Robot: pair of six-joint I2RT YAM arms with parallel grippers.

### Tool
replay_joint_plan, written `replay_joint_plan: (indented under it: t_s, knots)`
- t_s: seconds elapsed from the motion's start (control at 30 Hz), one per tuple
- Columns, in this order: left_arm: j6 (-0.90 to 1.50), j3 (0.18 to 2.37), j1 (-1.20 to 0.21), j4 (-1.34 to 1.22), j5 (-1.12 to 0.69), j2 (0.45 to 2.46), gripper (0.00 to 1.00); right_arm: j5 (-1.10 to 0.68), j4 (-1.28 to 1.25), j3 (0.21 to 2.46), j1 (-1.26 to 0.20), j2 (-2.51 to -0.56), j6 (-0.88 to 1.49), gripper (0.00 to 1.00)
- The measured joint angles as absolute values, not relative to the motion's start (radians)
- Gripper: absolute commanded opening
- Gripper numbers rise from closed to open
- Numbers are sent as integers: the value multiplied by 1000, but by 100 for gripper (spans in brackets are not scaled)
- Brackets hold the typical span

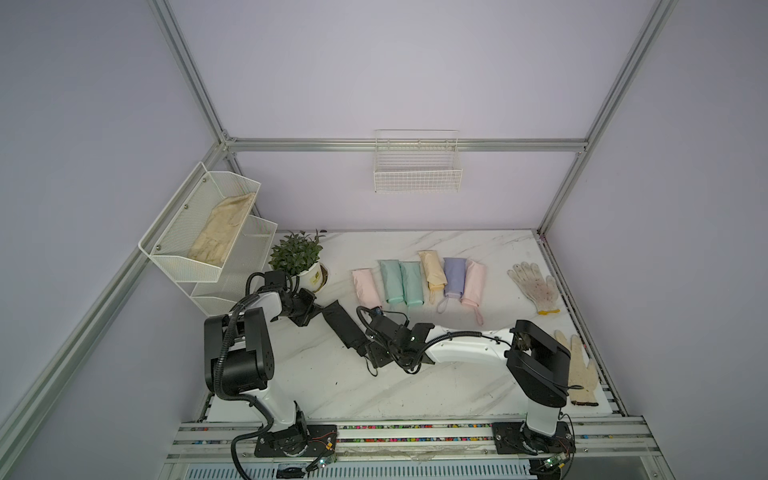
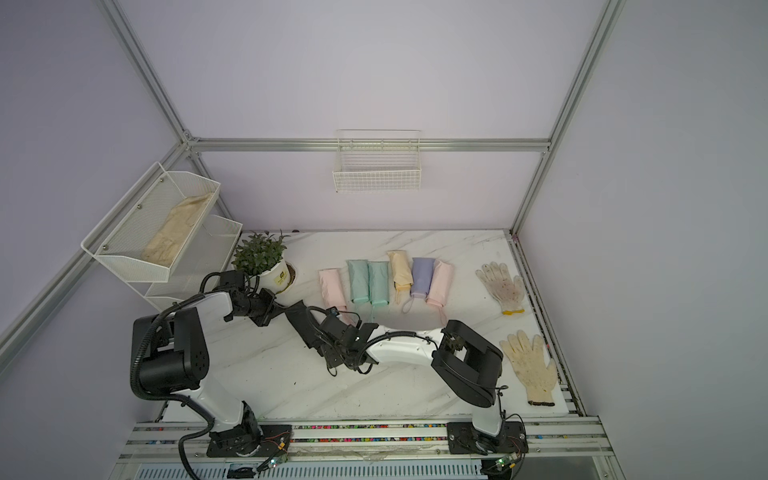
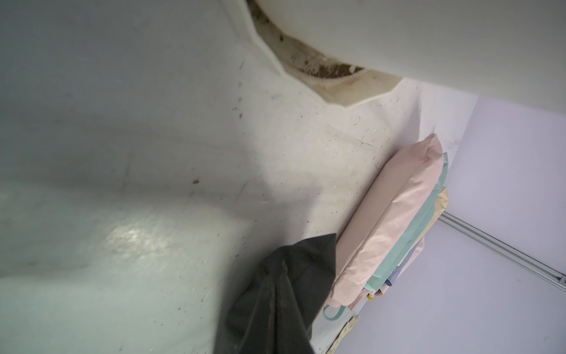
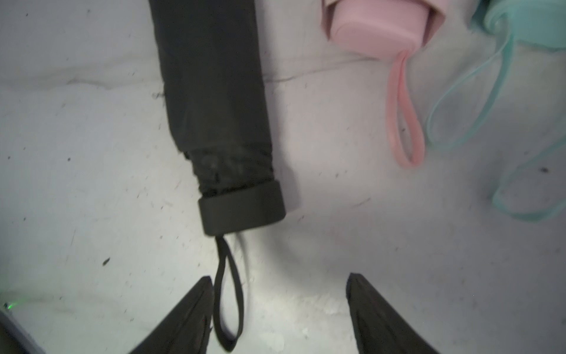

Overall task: Take umbrellas out of sleeves
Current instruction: Take out the umbrella from the umbrella sleeve.

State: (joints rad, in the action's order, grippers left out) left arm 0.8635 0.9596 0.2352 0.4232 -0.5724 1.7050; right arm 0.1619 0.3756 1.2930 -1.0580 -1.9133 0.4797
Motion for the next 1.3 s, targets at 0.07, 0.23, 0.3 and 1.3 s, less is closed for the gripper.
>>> replay_joint_plan:
  t_s: [0.07,0.23,0.3,1.3]
  knots:
    - [863,956,236,418,-573,1705,0,155,377,1341,-1037,-1953,441,73]
    - [864,955,236,411,-573,1705,0,113,396,1442,-1042,-2036,368,73]
    - [864,955,236,411,-574,1705,0,99,401,1464,-1045,-2055,353,73]
    - [865,950,237,400,-593,1705,0,81,435,1578,-1056,-2159,323,37]
